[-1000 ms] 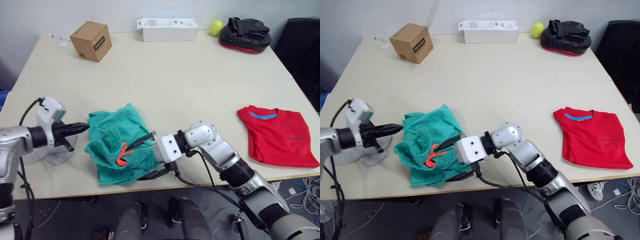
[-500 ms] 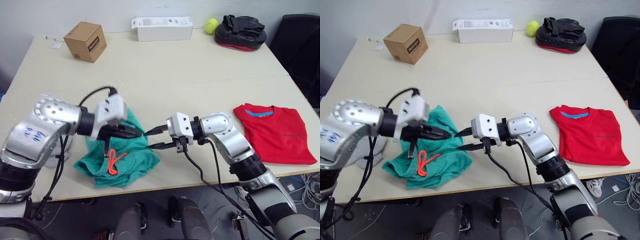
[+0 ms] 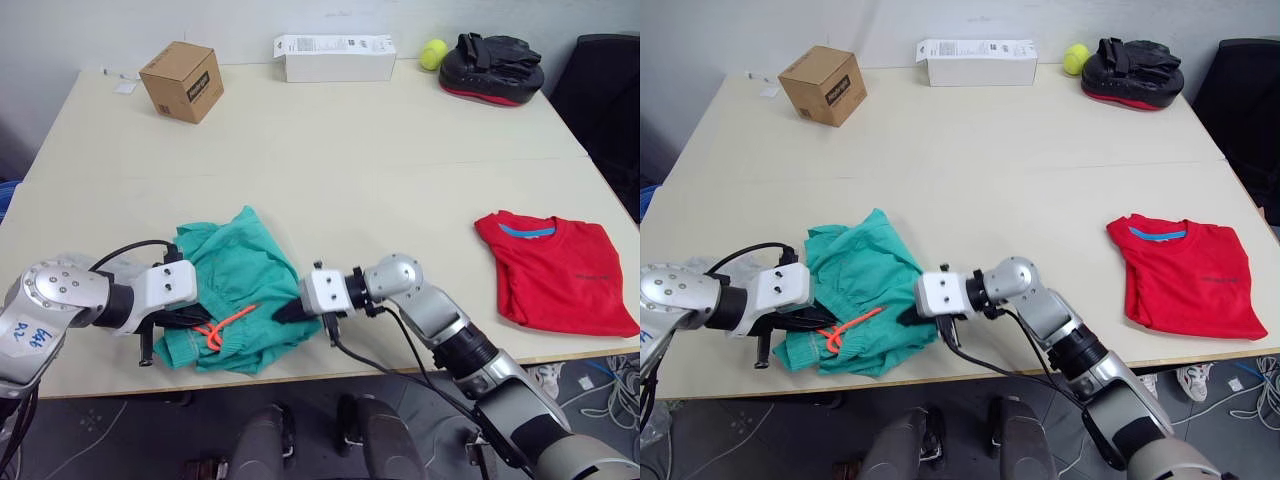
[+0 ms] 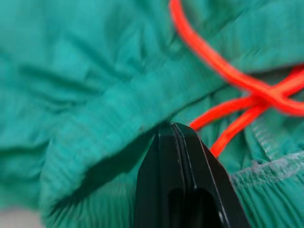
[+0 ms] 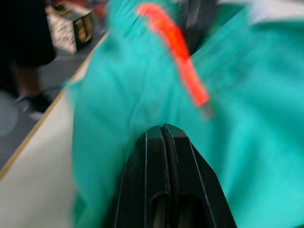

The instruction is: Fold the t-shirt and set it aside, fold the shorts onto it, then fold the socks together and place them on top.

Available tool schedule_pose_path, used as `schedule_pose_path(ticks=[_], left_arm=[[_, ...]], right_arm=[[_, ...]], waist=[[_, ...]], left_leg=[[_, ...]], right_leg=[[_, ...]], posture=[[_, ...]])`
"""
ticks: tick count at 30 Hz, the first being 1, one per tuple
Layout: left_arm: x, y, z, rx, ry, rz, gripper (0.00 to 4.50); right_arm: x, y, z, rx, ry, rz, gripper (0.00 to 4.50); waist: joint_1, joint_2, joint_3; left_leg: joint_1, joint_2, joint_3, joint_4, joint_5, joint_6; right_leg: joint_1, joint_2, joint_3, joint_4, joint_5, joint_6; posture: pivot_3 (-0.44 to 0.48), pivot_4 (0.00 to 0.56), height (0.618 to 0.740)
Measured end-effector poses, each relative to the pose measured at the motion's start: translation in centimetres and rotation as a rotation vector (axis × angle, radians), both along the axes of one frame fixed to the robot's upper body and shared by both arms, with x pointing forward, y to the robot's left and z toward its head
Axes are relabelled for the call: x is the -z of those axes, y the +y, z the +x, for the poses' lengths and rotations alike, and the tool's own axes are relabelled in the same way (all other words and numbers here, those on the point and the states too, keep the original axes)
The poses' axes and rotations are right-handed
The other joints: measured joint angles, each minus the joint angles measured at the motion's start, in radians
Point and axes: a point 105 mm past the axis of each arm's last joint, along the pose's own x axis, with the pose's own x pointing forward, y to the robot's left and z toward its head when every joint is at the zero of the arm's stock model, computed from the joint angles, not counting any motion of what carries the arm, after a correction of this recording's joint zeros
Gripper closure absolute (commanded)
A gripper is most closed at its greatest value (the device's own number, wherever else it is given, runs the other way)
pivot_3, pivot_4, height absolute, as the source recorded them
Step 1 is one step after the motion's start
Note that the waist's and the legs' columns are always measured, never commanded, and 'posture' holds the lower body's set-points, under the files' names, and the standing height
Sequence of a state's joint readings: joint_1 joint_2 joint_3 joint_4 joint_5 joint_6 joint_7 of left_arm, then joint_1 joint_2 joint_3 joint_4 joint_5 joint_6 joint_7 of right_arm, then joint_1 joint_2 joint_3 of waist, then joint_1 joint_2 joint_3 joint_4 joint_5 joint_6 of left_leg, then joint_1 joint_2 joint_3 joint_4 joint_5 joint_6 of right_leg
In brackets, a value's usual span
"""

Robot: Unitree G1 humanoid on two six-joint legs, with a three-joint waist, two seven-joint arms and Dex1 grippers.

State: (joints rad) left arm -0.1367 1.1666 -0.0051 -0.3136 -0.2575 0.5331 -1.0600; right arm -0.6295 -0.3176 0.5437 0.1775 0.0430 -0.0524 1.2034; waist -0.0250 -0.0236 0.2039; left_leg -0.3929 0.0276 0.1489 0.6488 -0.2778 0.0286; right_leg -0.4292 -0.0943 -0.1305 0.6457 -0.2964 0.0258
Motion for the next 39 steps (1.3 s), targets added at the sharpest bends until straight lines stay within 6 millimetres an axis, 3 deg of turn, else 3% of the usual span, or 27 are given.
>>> schedule_pose_path(ticks=[4,6,11,13,16,21,24,27,31,34,37,39], left_arm=[[0.3,0.0,1.1,-0.065,-0.074,-0.087,4.5],[0.8,-0.1,1.2,-0.104,-0.085,-0.146,4.5],[1.4,-0.7,1.3,-0.146,-0.114,-0.231,4.5],[1.6,-0.7,1.3,-0.165,-0.125,-0.247,4.5],[1.8,-0.9,1.2,-0.177,-0.14,-0.26,4.5],[1.9,-1.2,1.1,-0.189,-0.156,-0.276,4.5],[2.0,-1.1,0.9,-0.194,-0.158,-0.274,4.5],[2.0,-1.2,0.9,-0.195,-0.161,-0.273,4.5],[2.0,-1.1,0.8,-0.198,-0.162,-0.273,4.5],[2.0,-1.1,0.8,-0.199,-0.164,-0.275,4.5],[1.9,-1.2,0.9,-0.197,-0.167,-0.284,4.5],[1.9,-1.4,1.0,-0.197,-0.17,-0.299,4.5]], right_arm=[[0.5,-1.4,0.3,-0.012,-0.038,-0.042,4.45],[-0.3,-1.2,0.6,0.01,0.022,0.008,4.45],[-8.0,1.8,2.4,0.054,0.113,0.24,4.45],[-9.0,3.2,2.9,0.068,0.111,0.256,4.45],[-7.8,5.8,4.2,0.133,0.094,0.203,4.45],[-4.9,7.4,8.2,0.359,0.052,0.115,4.45],[-5.7,6.9,11.2,0.539,0.057,0.156,4.45],[-6.6,6.0,12.9,0.649,0.09,0.203,4.45],[-5.9,3.9,14.5,0.778,0.211,0.233,4.45],[-6.0,2.9,14.6,0.766,0.301,0.255,4.45],[-7.5,2.1,13.7,0.679,0.453,0.281,3.84],[-8.3,1.1,12.9,0.638,0.568,0.269,3.16]], waist=[[-0.002,0.0,0.0],[-0.005,0.0,0.0],[-0.013,0.0,0.0],[-0.012,0.001,0.0],[-0.013,0.0,0.0],[-0.012,0.0,0.0],[-0.016,0.0,0.0],[-0.019,0.0,0.0],[-0.023,0.0,0.0],[-0.03,0.001,0.0],[-0.03,0.001,0.001],[-0.028,0.001,0.001]], left_leg=[[0.001,0.0,0.0,0.0,0.0,0.0],[0.001,0.001,0.0,-0.001,0.0,-0.001],[0.003,0.002,0.0,-0.001,0.001,-0.003],[0.003,0.001,-0.001,-0.001,0.0,-0.003],[0.003,0.001,0.0,-0.001,0.0,-0.003],[0.002,-0.001,0.0,0.0,0.0,-0.002],[0.002,0.0,0.0,-0.001,0.0,-0.003],[0.002,0.0,0.0,-0.001,0.0,-0.003],[0.002,0.0,0.0,-0.001,0.0,-0.002],[0.002,0.0,0.0,-0.002,0.001,-0.002],[0.002,0.0,-0.001,-0.002,0.0,-0.002],[0.002,0.0,-0.001,-0.002,0.0,-0.001]], right_leg=[[0.001,0.0,0.0,0.0,0.0,0.001],[0.0,0.0,0.0,0.002,0.0,0.001],[-0.001,0.0,-0.001,0.007,0.0,-0.001],[-0.001,0.0,-0.001,0.007,-0.001,-0.001],[0.0,-0.001,-0.001,0.007,-0.001,-0.001],[-0.001,-0.002,-0.001,0.006,-0.001,-0.001],[-0.001,-0.002,-0.001,0.007,-0.001,-0.001],[-0.001,-0.002,-0.001,0.006,-0.001,-0.001],[-0.001,-0.002,-0.001,0.006,-0.001,-0.001],[-0.001,-0.002,-0.001,0.006,-0.001,-0.001],[-0.001,-0.001,-0.001,0.006,-0.001,-0.001],[-0.001,-0.001,-0.001,0.006,-0.001,-0.001]], posture=[[0.0,0.15,0.74],[0.0,0.15,0.74],[0.0,0.15,0.74],[0.0,0.15,0.74],[0.0,0.15,0.74],[0.0,0.15,0.74],[0.0,0.15,0.74],[0.0,0.15,0.74],[0.0,0.15,0.74],[0.0,0.15,0.74],[0.0,0.15,0.74],[0.0,0.15,0.74]])
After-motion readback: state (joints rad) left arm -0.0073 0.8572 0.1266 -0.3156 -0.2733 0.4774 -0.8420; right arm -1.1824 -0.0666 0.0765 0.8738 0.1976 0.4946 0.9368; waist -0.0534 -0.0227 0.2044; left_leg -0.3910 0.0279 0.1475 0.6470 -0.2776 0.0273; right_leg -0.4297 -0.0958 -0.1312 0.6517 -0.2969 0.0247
